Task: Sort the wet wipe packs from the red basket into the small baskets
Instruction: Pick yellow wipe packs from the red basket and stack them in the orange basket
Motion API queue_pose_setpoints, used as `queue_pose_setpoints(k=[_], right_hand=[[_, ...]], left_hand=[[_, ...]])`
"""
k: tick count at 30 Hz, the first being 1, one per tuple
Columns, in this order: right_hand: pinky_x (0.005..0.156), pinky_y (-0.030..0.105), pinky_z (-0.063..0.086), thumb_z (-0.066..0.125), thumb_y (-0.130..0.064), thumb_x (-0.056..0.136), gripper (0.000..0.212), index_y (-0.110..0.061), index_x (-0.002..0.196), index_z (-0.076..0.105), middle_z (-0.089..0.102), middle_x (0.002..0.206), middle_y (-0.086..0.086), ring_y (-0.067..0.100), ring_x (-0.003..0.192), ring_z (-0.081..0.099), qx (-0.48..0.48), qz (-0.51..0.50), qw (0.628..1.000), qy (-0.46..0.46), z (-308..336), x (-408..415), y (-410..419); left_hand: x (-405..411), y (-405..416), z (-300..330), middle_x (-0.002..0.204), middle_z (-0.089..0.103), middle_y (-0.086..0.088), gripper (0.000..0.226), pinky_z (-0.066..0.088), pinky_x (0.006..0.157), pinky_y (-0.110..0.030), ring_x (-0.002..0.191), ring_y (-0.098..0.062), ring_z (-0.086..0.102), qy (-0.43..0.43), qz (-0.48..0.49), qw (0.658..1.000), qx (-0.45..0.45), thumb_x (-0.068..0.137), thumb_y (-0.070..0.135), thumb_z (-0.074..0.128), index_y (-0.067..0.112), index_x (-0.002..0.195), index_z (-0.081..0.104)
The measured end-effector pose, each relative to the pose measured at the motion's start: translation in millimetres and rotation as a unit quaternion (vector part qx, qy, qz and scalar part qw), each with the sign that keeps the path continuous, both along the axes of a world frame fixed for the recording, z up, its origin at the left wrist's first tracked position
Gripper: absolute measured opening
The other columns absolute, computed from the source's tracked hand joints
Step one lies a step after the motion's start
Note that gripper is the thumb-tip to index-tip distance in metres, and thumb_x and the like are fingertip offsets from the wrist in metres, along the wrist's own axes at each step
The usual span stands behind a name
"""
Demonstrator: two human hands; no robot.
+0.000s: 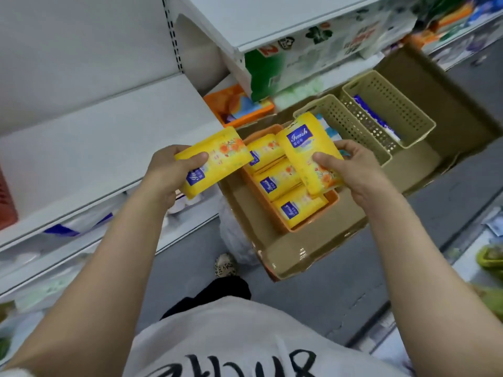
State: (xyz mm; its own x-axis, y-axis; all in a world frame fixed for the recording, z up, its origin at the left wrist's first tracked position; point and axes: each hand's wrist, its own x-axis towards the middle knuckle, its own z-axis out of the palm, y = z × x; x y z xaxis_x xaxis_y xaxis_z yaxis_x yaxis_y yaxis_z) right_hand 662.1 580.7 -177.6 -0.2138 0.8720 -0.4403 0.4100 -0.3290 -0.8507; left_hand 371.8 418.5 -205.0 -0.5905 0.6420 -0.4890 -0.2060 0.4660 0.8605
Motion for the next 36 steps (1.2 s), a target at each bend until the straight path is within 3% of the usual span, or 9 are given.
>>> queue_pose_setpoints(k=[4,8,11,17,20,24,30,34,36], right_hand=[[0.054,0.022,0.055,0.09,-0.026,0.067,0.039,-0.026,0.099,0.067,0.074,0.078,-0.01,0.01,0.07,0.073,0.012,0.113,0.991,-0.068,-24,-19,42],[0.086,0.036,0.054,0.088,-0.036,0.069,0.051,-0.026,0.112,0.064,0.069,0.106,-0.001,0.018,0.097,0.066,0.051,0.298,0.936,-0.179,-53,-49,83],[0.094,0.037,0.052,0.088,-0.036,0.068,0.054,-0.026,0.116,0.064,0.065,0.115,0.0,0.019,0.105,0.063,0.046,0.399,0.892,-0.207,-69,-77,110],[0.083,0.027,0.047,0.089,-0.038,0.067,0.054,-0.026,0.114,0.066,0.061,0.12,-0.004,0.013,0.11,0.056,0.044,0.552,0.805,-0.214,-95,-125,158],[0.081,0.026,0.044,0.087,-0.044,0.067,0.057,-0.029,0.118,0.065,0.058,0.119,-0.008,0.01,0.109,0.054,0.049,0.617,0.751,-0.231,-108,-142,165],[0.094,0.035,0.051,0.087,-0.043,0.068,0.055,-0.025,0.117,0.07,0.068,0.12,-0.002,0.018,0.111,0.062,0.133,0.615,0.742,-0.232,-120,-154,162],[0.093,0.038,0.047,0.081,-0.057,0.067,0.063,-0.019,0.115,0.065,0.061,0.121,0.007,0.027,0.116,0.054,0.28,0.553,0.741,-0.259,-132,-140,155],[0.098,0.038,0.041,0.075,-0.049,0.078,0.054,-0.02,0.12,0.061,0.057,0.128,0.008,0.028,0.124,0.045,0.345,0.527,0.745,-0.219,-132,-130,155],[0.1,0.038,0.039,0.076,-0.048,0.077,0.06,-0.026,0.129,0.058,0.055,0.132,0.005,0.027,0.127,0.043,0.335,0.586,0.712,-0.192,-130,-126,154]], left_hand=[[-7,41,-13,0.098,0.07,-0.004,0.037,0.055,0.069,-0.032,0.078,-0.016,0.068,0.012,0.002,1.0,-0.02,0.077,0.029,0.082,0.017,0.108,0.065],[-12,58,-19,0.102,0.069,-0.005,0.041,0.052,0.064,-0.028,0.08,-0.015,0.067,0.033,0.012,0.998,-0.057,0.078,0.032,0.081,0.016,0.112,0.064],[-15,62,-23,0.109,0.068,-0.008,0.046,0.052,0.072,-0.033,0.088,-0.021,0.066,0.045,0.045,0.994,-0.086,0.078,0.033,0.08,0.014,0.117,0.064],[6,49,-35,0.105,0.069,-0.008,0.034,0.049,0.062,-0.027,0.078,-0.016,0.066,0.019,0.158,0.982,-0.104,0.079,0.026,0.08,0.016,0.108,0.064],[28,47,-43,0.111,0.068,-0.011,0.041,0.052,0.071,-0.034,0.09,-0.024,0.067,0.004,0.194,0.974,-0.119,0.08,0.024,0.079,0.013,0.116,0.064],[51,50,-53,0.109,0.069,-0.011,0.037,0.051,0.065,-0.03,0.085,-0.022,0.067,-0.007,0.225,0.967,-0.118,0.079,0.024,0.079,0.013,0.111,0.064],[82,61,-59,0.11,0.069,-0.011,0.046,0.053,0.07,-0.033,0.091,-0.022,0.068,-0.01,0.22,0.968,-0.117,0.078,0.024,0.081,0.011,0.118,0.063],[96,74,-59,0.109,0.069,-0.011,0.037,0.056,0.076,-0.039,0.095,-0.024,0.068,-0.019,0.187,0.975,-0.116,0.079,0.023,0.08,0.015,0.111,0.064],[103,78,-59,0.105,0.07,-0.011,0.027,0.057,0.077,-0.04,0.092,-0.024,0.068,-0.019,0.172,0.977,-0.125,0.08,0.023,0.08,0.019,0.101,0.064]])
